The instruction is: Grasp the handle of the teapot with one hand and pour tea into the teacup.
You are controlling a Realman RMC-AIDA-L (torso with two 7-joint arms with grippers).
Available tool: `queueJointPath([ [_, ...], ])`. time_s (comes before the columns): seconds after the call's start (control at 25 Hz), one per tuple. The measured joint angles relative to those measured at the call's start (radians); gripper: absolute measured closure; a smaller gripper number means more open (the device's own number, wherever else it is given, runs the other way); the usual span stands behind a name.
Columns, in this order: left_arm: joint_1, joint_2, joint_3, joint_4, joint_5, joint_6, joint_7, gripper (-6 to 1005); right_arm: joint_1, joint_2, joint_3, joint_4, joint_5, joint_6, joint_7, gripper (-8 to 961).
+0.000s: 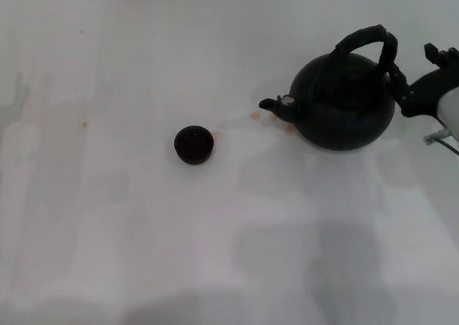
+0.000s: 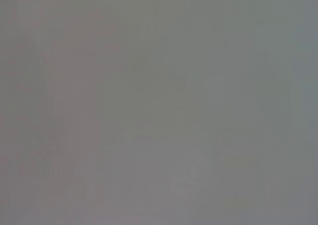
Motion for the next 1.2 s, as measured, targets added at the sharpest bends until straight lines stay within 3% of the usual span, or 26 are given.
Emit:
queueJointPath([
  [0.2,-0.006,0.0,0.0,0.002,-0.007,0.0,0.0,133,-0.024,0.001,0.11,0.01,0.044,-0.145,0.005,379],
  [0.4,-0.008,0.0,0.0,0.002,-0.009,0.0,0.0,133,0.006,0.001,0.272,0.093,0.142,-0.304,0.006,379],
  [0.52,-0.008,-0.001,0.0,0.001,-0.021,0.0,0.0,134,0.064,0.001,0.37,0.183,0.202,-0.401,0.006,379],
  [0.6,-0.006,-0.002,0.0,0.001,-0.026,0.002,0.0,134,0.147,0.001,0.47,0.31,0.273,-0.53,0.003,379],
  [0.76,-0.002,-0.003,0.0,0.002,-0.029,0.011,0.0,133,0.253,0.001,0.571,0.456,0.326,-0.655,-0.009,379],
  [0.96,0.002,-0.005,0.0,0.002,-0.029,0.012,0.002,134,0.413,0.001,0.677,0.65,0.336,-0.715,-0.062,379],
  [1.08,0.002,-0.005,0.0,0.002,-0.029,0.012,0.002,135,0.472,0.001,0.743,0.749,0.373,-0.772,-0.108,379],
  [1.2,0.003,-0.005,0.001,0.002,-0.029,0.012,0.004,135,0.507,0.001,0.824,0.872,0.508,-0.912,-0.214,379],
])
